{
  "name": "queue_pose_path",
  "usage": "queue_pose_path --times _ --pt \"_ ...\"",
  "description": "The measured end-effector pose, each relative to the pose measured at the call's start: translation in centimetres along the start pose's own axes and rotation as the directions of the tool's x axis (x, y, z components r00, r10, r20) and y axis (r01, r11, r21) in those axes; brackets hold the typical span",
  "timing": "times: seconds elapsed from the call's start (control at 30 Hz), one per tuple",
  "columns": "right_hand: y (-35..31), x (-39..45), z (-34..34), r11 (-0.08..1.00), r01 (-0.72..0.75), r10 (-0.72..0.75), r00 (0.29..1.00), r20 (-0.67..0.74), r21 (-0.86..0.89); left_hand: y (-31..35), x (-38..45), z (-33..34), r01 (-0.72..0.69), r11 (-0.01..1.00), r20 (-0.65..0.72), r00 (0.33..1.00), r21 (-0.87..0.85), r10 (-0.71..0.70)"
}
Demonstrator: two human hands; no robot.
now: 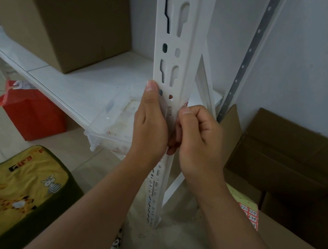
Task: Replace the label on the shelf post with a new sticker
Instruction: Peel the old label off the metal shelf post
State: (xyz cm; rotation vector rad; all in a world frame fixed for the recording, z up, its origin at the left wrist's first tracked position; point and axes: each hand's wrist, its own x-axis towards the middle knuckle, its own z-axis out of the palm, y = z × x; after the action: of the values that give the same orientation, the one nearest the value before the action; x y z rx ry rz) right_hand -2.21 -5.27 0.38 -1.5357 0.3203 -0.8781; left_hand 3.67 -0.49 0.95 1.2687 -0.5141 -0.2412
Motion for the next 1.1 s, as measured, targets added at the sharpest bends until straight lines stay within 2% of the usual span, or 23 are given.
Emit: queue_pose_path --times 0.3,0.4,0.57,0.7,0.83,0.97,1.1 --pt "-0.4 0.6 0.2 0.999 -0.037 0.037 0.997 -0.071 0.002 -0.3 0.0 0.1 0.018 1.000 -0.003 1.000 -0.016 -0.018" --pt "-0.1 0.5 0.2 0.998 -0.060 0.061 0.995 -0.078 0.014 -0.6 0.2 0.2 0.017 1.000 -0.042 0.999 -0.016 -0.017" --pt "0.9 -1.0 0.4 0.989 -0.138 0.139 0.990 -0.018 0.044 -0.9 0.3 0.2 0.046 0.998 -0.044 0.998 -0.041 -0.048" --pt "0.9 -1.3 0.0 0.987 -0.113 0.113 0.994 0.004 0.113 -0.9 0.3 0.0 0.031 0.999 -0.032 0.999 -0.008 -0.031" --pt "0.7 -0.9 0.0 0.997 0.008 -0.001 0.996 -0.084 0.074 -0.9 0.2 -0.4 -0.005 1.000 -0.013 1.000 0.008 0.005" --pt "1.0 -1.0 0.4 0.955 0.232 -0.258 0.957 -0.130 -0.185 -1.2 0.4 -0.6 -0.043 0.999 0.008 0.999 0.023 0.043" --pt "1.5 -1.2 1.0 0.894 0.293 -0.366 0.914 -0.175 -0.339 -1.5 0.6 -0.7 -0.030 1.000 0.018 0.999 0.004 0.030"
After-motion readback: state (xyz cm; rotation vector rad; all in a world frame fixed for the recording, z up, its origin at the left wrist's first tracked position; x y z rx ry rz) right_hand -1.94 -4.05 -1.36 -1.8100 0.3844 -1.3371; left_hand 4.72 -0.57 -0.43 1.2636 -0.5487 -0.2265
